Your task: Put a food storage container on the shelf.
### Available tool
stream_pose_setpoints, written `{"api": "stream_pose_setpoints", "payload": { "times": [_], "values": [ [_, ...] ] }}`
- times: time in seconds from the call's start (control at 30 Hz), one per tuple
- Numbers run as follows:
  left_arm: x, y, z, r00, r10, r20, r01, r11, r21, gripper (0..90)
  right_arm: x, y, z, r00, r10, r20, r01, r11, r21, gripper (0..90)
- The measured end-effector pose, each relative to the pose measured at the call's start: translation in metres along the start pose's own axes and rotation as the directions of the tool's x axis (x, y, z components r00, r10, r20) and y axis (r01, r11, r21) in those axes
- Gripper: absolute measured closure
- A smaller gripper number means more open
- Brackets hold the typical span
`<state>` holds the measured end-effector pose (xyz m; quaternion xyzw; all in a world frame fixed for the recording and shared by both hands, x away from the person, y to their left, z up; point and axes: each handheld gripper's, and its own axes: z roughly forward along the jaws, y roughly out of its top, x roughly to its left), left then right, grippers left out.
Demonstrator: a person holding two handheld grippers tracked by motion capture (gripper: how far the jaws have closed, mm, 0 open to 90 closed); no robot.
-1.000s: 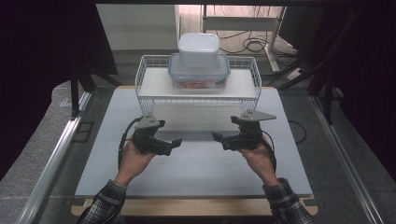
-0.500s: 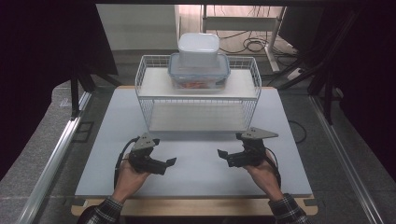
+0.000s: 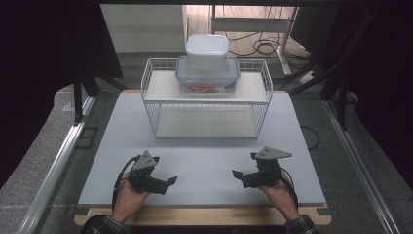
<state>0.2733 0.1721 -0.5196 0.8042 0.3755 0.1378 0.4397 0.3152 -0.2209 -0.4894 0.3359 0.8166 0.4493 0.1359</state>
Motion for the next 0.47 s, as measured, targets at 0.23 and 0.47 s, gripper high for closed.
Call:
{"api": "stream_pose_setpoints", "payload": {
  "times": [0.23, 0.47],
  "values": [
    [0.002, -0.01, 0.017, 0.9993, 0.028, -0.023, -0.026, 0.9938, 0.109, 0.7, -0.001, -0.012, 0.007, 1.0, 0.001, 0.001, -0.001, 0.999, 0.052, 0.8],
    [0.002, -0.009, 0.019, 0.999, 0.034, -0.027, -0.031, 0.9926, 0.118, 0.1, -0.001, -0.016, 0.013, 0.9999, -0.01, 0.013, 0.009, 0.996, 0.089, 0.8]
  ]
}}
